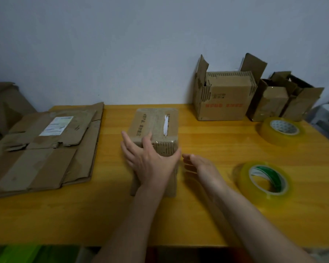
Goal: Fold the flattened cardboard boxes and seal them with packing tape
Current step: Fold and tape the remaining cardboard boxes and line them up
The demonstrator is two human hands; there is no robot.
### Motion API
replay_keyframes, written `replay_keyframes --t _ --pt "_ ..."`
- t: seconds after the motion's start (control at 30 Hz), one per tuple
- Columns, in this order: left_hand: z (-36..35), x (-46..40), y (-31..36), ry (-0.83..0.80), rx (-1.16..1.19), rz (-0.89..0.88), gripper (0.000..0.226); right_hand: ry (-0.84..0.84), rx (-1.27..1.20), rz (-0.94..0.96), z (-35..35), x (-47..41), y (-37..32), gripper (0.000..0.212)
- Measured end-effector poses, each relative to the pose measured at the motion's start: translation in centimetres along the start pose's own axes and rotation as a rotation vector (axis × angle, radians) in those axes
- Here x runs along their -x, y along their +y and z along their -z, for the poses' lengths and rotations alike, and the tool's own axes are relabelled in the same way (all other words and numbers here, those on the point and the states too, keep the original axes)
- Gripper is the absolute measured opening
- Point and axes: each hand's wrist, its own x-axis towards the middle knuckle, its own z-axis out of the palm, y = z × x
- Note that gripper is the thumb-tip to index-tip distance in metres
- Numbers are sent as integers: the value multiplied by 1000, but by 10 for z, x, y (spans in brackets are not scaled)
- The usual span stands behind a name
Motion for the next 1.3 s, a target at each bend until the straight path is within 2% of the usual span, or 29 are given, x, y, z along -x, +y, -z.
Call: replay_keyframes --t 0.1,0.2,0.3,0.37,0.43,0.47,0.53,0.57,0.63,0.7,0.77,0.83,0.87,0.97,1.03,1.2,1.3 --pt "19 -12 -3 57 242 181 85 47 148 32 6 5 4 33" --pt "34 -27 -15 19 697 492 89 63 186 51 6 7 0 39" --pt "43 -34 -24 -153 1103 735 112 79 125 77 0 9 -10 43" --pt "48 -31 -28 -292 1176 768 120 82 93 98 -4 11 -15 43" --pt "51 -29 -33 -379 1076 755 125 70 97 82 -7 13 -15 44" --pt "52 -28 -36 -370 966 737 118 55 105 61 -9 15 -15 46" --pt "51 -26 -41 -206 633 587 100 17 97 9 -12 18 -11 52" --pt "52 -21 -40 -72 484 434 93 8 87 -14 -13 19 -8 54" --pt "63 -7 -29 179 331 -8 83 20 69 -42 -13 18 -7 55" --pt "66 12 -18 237 225 -338 81 72 85 -53 -11 7 -7 57" --pt "56 42 -17 169 179 -451 97 165 143 -57 -9 -10 -7 65" --pt "39 77 -18 15 121 -413 118 284 206 -58 -7 -26 -11 71" --pt "30 91 -18 -79 71 -341 126 328 222 -62 -6 -33 -12 73" --pt "11 103 -17 -261 45 -13 135 368 252 -87 2 -47 -13 76" --pt "8 97 -22 -309 118 139 123 358 280 -86 9 -54 -11 78" --pt "12 81 -52 -278 297 137 78 385 216 -63 27 -67 -17 83" --pt "19 65 -67 -276 365 218 45 262 153 -32 27 -70 -22 78"
